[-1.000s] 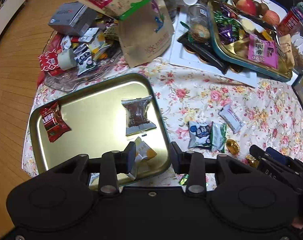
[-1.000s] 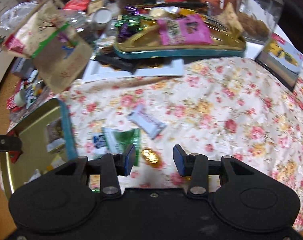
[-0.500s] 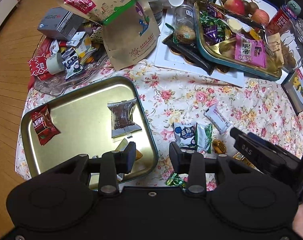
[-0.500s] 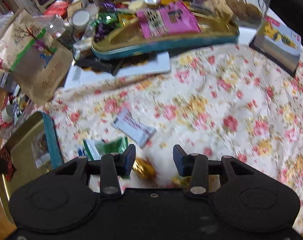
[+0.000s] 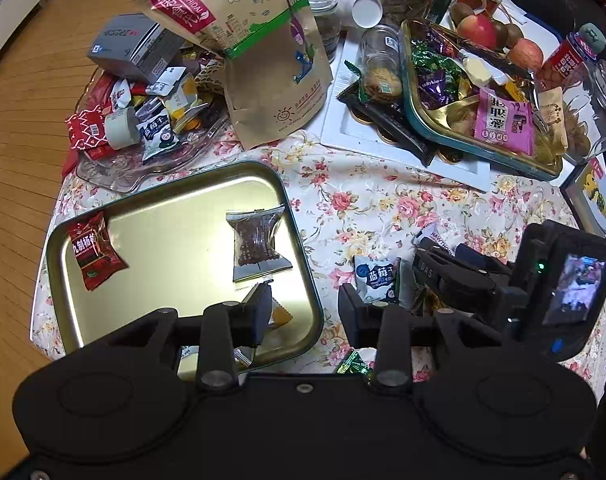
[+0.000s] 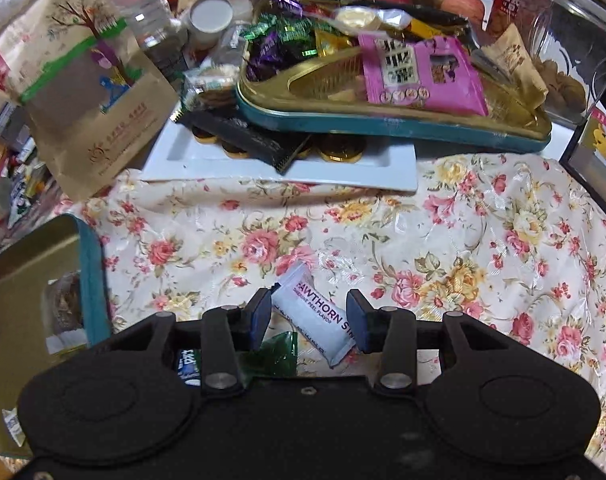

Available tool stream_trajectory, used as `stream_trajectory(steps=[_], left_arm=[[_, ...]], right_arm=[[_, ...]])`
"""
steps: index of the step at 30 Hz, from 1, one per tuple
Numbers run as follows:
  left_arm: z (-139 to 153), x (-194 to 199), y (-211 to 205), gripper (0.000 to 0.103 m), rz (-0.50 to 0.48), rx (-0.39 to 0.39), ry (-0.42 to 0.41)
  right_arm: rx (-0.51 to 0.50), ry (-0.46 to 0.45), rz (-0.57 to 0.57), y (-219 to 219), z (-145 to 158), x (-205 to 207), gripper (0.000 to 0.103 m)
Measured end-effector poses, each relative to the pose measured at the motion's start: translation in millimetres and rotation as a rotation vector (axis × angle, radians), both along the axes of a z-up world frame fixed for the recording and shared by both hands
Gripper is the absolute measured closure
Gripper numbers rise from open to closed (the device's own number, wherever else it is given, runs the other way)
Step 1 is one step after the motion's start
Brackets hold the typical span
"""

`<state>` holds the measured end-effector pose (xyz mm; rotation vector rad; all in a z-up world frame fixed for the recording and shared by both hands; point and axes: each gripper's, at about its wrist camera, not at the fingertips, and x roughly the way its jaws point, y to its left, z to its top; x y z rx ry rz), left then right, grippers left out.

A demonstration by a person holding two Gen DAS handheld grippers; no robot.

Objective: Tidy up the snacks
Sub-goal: 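Grasp the white Hawthorn Strip packet with the right gripper, then grasp the green foil candy with the left gripper while the right gripper holds the Hawthorn packet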

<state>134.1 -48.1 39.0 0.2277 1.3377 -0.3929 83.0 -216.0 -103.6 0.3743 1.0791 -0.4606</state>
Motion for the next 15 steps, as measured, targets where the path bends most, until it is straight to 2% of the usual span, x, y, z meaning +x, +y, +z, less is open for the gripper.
stream_trajectory(steps=[4, 7, 10, 15], left_arm=[[-1.9, 1.5, 3.2, 0.056, 0.003, 0.008, 0.000], [-2.6, 2.2, 6.0, 0.056, 0.006, 0.012, -0.002], [-3.0, 2.1, 7.4, 0.056, 0.006, 0.013, -0.002], [-3.9, -3.1, 4.2, 0.056, -0.016, 0.017, -0.010]], right_arm=[[-0.028, 0.022, 0.000, 0.1, -8.6, 2.1, 0.059], [-0.013, 0.052, 0.000, -2.1, -13.3, -2.7, 0.078], [0.002, 0.071, 0.001, -5.4, -11.7, -14.7, 0.080], [0.034, 0.043, -0.025, -14.4, 5.9, -47.9, 0.080]])
